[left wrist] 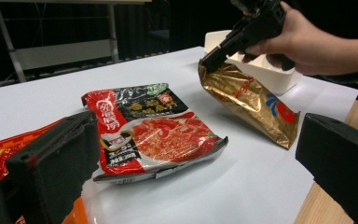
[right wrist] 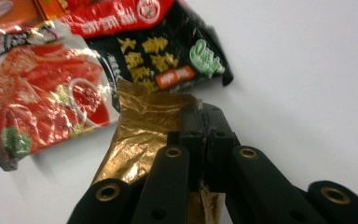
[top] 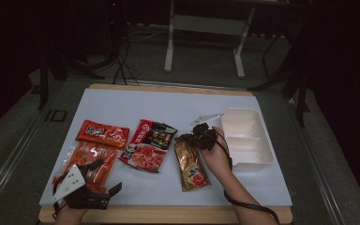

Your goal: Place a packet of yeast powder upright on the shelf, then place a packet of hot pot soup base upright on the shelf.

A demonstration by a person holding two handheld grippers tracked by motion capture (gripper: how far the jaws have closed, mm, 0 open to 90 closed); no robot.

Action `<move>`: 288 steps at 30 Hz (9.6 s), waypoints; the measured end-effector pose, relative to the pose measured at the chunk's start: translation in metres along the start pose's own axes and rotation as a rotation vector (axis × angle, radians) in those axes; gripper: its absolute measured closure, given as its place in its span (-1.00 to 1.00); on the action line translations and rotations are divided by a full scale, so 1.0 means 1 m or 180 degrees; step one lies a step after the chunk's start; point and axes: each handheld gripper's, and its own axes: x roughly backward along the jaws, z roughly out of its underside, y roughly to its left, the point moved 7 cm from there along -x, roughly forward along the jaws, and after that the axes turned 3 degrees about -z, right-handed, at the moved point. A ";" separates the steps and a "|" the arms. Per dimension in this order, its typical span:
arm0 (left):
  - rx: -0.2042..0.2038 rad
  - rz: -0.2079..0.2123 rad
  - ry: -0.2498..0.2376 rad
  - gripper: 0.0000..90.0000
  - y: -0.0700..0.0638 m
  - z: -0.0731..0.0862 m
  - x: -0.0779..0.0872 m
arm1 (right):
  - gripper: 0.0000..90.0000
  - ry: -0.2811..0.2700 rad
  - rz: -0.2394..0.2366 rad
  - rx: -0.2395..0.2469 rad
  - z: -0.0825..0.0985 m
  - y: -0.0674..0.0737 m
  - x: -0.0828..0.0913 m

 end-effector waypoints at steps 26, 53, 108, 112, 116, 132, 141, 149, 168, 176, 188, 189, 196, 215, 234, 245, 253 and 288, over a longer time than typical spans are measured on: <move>-0.0005 -0.0020 0.0027 -0.99 0.000 0.001 0.000 | 0.98 -0.0910 -0.0142 0.0281 -0.070 0.019 0.108; -0.0011 -0.0045 0.0053 -0.99 0.002 0.003 -0.001 | 0.98 -0.1300 0.0317 0.0234 -0.107 -0.057 0.169; 0.0014 -0.0076 0.0118 -0.99 0.000 0.007 -0.004 | 0.95 -0.1437 0.0879 0.0165 -0.062 -0.205 0.160; 0.0014 -0.0073 0.0118 -0.99 0.000 0.007 -0.004 | 0.95 -0.1420 0.0790 0.0115 -0.058 -0.203 0.153; 0.0011 -0.0069 0.0120 -0.99 0.000 0.007 -0.003 | 0.95 -0.1420 0.0717 0.0104 -0.055 -0.200 0.152; -0.0003 -0.0076 0.0131 -0.99 0.000 0.007 -0.004 | 0.93 -0.1164 0.0562 -0.0204 -0.022 -0.205 0.136; -0.0011 -0.0062 0.0138 -0.99 -0.001 0.007 -0.004 | 0.81 -0.1139 0.0686 -0.0417 -0.010 -0.211 0.141; -0.0005 -0.0063 0.0140 -0.99 -0.002 0.007 -0.005 | 0.24 -0.1214 0.0790 -0.0558 -0.016 -0.205 0.157; 0.0116 0.0023 0.0136 -0.99 -0.012 -0.002 -0.008 | -0.65 -0.1647 0.0515 -0.0435 -0.039 -0.127 0.193; 0.0053 0.0083 0.0304 -0.99 -0.018 -0.010 -0.009 | -0.69 -0.1662 0.0175 -0.0272 -0.018 -0.078 0.183; 0.0131 0.0265 0.0340 -0.96 -0.016 -0.030 -0.011 | -0.68 -0.1697 0.0144 0.0031 0.001 -0.032 0.188; 0.0125 0.0253 0.0349 -0.96 -0.015 -0.031 -0.012 | -0.68 -0.1709 0.0119 0.0029 0.004 -0.027 0.189; 0.0120 0.0114 0.0412 -0.83 0.001 -0.041 -0.015 | -0.68 -0.1630 -0.0070 0.0088 0.022 0.002 0.187; 0.0141 -0.0485 0.1101 0.52 0.057 -0.030 -0.064 | -0.68 -0.1625 -0.0343 0.0135 0.053 0.036 0.181; 0.0126 -0.0869 0.1898 1.00 0.092 0.013 -0.131 | -0.67 -0.1592 -0.0372 0.0200 0.057 0.034 0.176; -0.0001 -0.0822 0.2279 1.00 0.098 0.023 -0.156 | -0.67 -0.1572 -0.0390 0.0220 0.057 0.035 0.177; -0.0023 -0.0680 0.2303 1.00 0.088 0.025 -0.154 | -0.67 -0.1572 -0.0396 0.0219 0.057 0.034 0.176; -0.0212 0.0115 0.2425 1.00 -0.014 0.028 -0.171 | -0.67 -0.1508 -0.0398 0.0206 0.058 0.035 0.172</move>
